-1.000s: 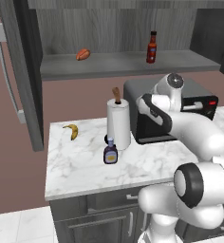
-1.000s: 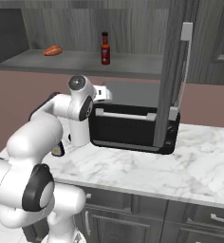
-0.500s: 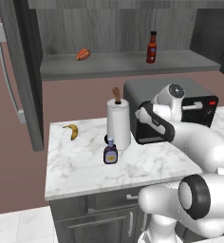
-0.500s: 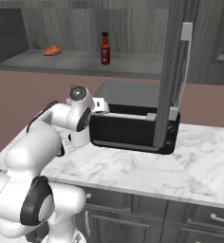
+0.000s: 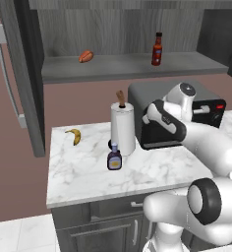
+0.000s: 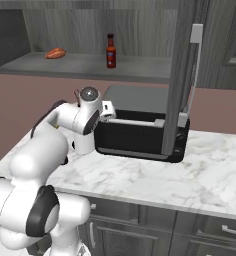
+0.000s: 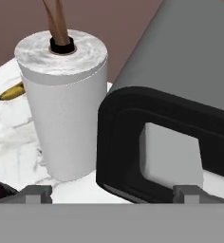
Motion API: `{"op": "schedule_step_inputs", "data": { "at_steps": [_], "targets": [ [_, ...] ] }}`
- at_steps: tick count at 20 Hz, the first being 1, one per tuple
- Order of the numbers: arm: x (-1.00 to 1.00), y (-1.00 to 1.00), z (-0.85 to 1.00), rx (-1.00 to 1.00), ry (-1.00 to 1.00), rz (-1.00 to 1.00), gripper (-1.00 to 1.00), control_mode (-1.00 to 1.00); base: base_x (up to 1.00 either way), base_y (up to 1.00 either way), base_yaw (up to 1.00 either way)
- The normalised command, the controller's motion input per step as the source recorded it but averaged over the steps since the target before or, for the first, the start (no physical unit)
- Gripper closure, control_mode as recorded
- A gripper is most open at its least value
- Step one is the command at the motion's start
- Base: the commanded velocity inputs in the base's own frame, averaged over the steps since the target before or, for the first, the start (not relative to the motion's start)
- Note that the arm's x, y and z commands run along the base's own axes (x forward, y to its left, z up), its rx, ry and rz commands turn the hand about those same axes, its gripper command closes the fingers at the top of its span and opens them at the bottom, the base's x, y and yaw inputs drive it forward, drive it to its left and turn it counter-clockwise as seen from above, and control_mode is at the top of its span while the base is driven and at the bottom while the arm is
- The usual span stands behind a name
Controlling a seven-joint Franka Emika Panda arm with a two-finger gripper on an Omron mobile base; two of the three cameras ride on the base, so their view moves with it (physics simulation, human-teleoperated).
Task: Pick the condiment bottle and condiment bottle from the counter and place them in the cabinet.
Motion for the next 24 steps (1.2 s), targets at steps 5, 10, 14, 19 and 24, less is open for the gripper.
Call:
{"op": "schedule_step_inputs", "data": {
  "at_steps": [5,10,14,19,24],
  "targets": [
    [-0.23,0.26,-0.47,0.00,0.08,0.15,-1.00,-1.00,0.00,0.00,0.00],
    [-0.61,0.32,-0.26,0.00,0.01,0.09,-1.00,-1.00,0.00,0.00,0.00],
    [-0.50,0.23,-0.20,0.00,0.00,0.09,-1.00,-1.00,0.00,0.00,0.00],
    [-0.29,0.09,-0.23,0.00,0.00,0.19,-1.00,-1.00,0.00,0.00,0.00],
    [-0.08,0.05,-0.23,0.00,0.00,0.25,-1.00,-1.00,0.00,0.00,0.00]
  ]
}}
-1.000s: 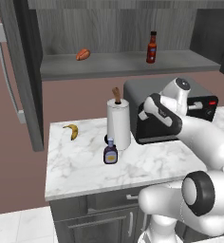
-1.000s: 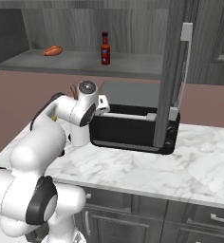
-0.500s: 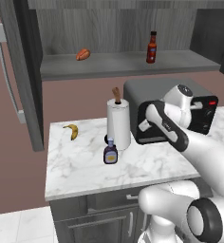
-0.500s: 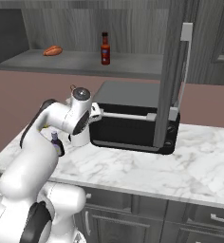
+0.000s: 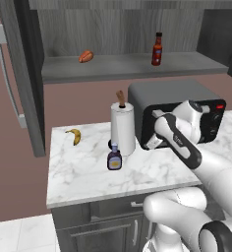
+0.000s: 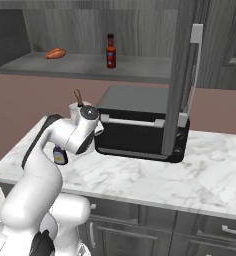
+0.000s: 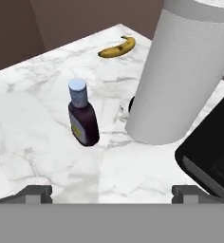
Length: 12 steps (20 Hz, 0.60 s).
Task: Pick the condiment bottle and condiment bottle from the counter and place them in the cabinet.
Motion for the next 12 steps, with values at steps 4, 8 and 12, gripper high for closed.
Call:
{"op": "schedule_step_inputs", "data": {
  "at_steps": [4,8,12],
  "targets": [
    [0.00,0.06,-0.15,0.00,0.00,0.31,-1.00,-1.00,0.00,0.00,0.00],
    [-0.03,0.12,-0.10,0.00,0.00,0.30,-1.00,-1.00,0.00,0.00,0.00],
    [-0.02,0.18,-0.07,0.00,0.00,0.22,-1.00,-1.00,0.00,0.00,0.00]
  ]
}}
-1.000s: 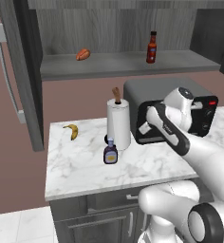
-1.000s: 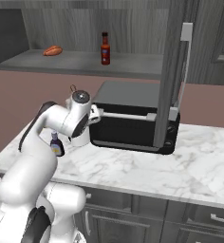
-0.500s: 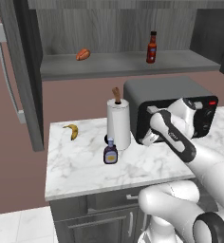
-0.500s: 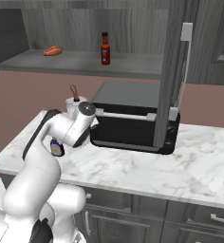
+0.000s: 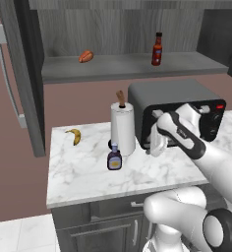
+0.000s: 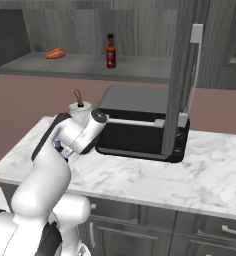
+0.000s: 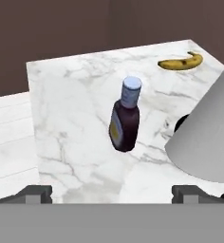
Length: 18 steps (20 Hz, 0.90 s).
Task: Pick the condiment bottle and condiment bottle from the counter and place them in the cabinet.
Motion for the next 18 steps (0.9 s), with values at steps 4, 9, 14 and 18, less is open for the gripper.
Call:
{"op": "schedule_step_inputs", "data": {
  "at_steps": [4,9,14,18],
  "targets": [
    [-0.15,0.25,-0.04,-0.02,-0.01,0.15,-1.00,-1.00,0.00,0.00,0.00],
    [-0.19,0.22,-0.08,-0.02,-0.04,0.08,-1.00,-1.00,0.00,0.00,0.00],
    [-0.01,0.07,-0.26,0.00,-0.01,0.10,-1.00,-1.00,0.00,0.00,0.00],
    [0.00,0.10,-0.27,0.00,0.00,0.10,-1.00,-1.00,0.00,0.00,0.00]
  ]
}}
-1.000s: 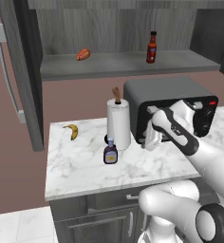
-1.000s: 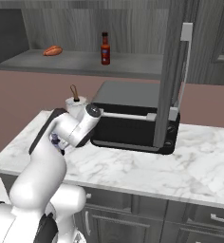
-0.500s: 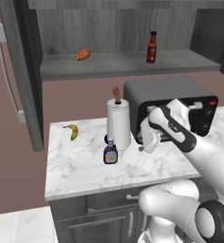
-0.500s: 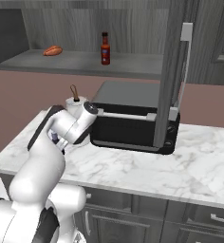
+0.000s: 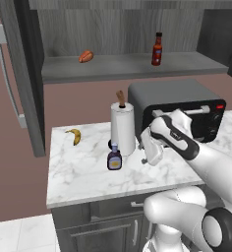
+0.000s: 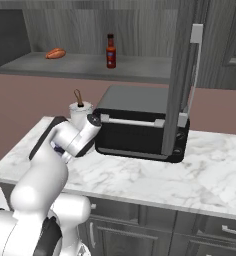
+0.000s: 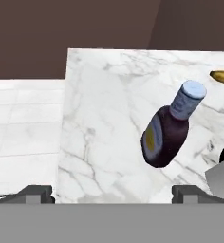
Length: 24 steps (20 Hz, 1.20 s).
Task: Pick the condiment bottle and condiment bottle from the counter and place them in the cabinet.
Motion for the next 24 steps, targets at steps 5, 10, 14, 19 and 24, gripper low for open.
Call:
{"op": "schedule_step_inputs", "data": {
  "at_steps": [5,10,14,19,24],
  "targets": [
    [0.00,0.16,-0.08,0.00,0.00,0.07,-1.00,-1.00,0.00,0.00,0.00],
    [0.00,0.26,-0.01,0.00,0.00,0.00,-1.00,-1.00,0.00,0.00,0.00],
    [0.00,0.20,-0.06,0.00,0.00,0.00,-1.00,-1.00,0.00,0.00,0.00],
    [0.01,0.07,-0.10,0.00,0.00,0.00,-1.00,-1.00,0.00,0.00,0.00],
    [0.15,0.00,-0.12,0.00,0.00,0.00,-1.00,-1.00,0.00,0.00,0.00]
  ]
}}
